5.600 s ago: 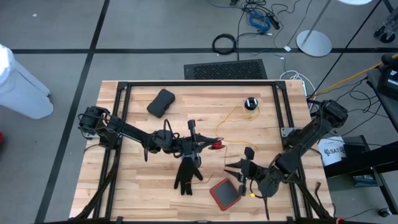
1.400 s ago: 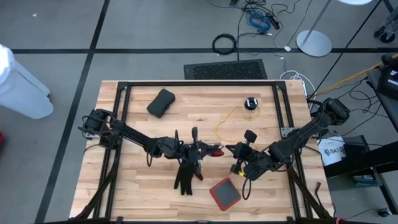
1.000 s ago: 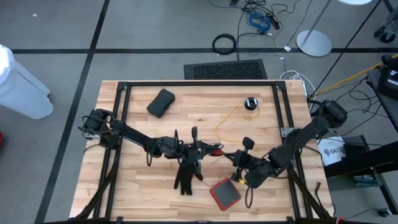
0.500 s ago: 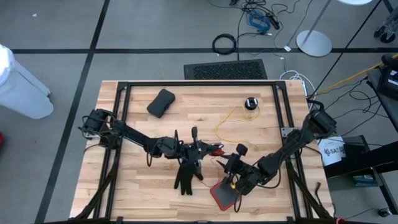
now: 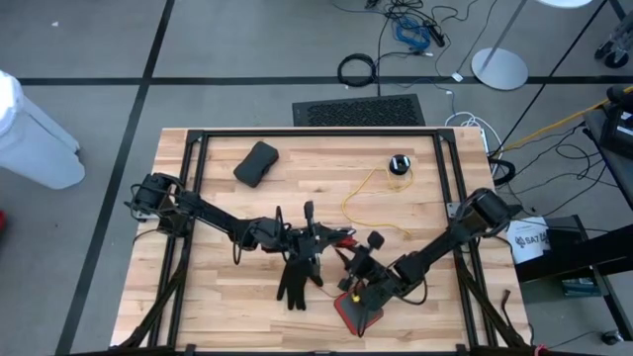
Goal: Coil cords
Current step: Coil the red wire onto the black spool
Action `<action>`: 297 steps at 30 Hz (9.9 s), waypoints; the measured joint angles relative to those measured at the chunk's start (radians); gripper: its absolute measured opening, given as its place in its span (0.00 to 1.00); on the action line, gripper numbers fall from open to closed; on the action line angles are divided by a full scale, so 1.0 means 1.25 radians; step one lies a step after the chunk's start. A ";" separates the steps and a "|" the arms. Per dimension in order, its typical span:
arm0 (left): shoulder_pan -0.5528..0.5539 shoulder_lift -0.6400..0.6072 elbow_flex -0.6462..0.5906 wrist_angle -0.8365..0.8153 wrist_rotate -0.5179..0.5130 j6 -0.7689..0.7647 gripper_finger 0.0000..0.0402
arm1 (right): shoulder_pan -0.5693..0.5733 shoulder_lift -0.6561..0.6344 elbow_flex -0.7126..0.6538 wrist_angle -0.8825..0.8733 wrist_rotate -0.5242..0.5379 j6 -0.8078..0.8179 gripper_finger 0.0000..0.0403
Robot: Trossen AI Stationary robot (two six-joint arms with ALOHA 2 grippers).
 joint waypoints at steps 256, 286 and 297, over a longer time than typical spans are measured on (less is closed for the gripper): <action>0.089 0.096 -0.021 0.175 0.027 -0.039 0.00 | -0.110 -0.184 0.153 -0.295 -0.217 0.008 0.00; 0.077 0.097 -0.034 0.129 0.023 -0.019 0.00 | -0.014 -0.334 0.160 -0.687 -0.264 0.234 0.00; 0.077 0.097 -0.034 0.178 0.025 -0.082 0.00 | 0.019 -0.312 0.160 -0.752 -0.273 0.252 0.00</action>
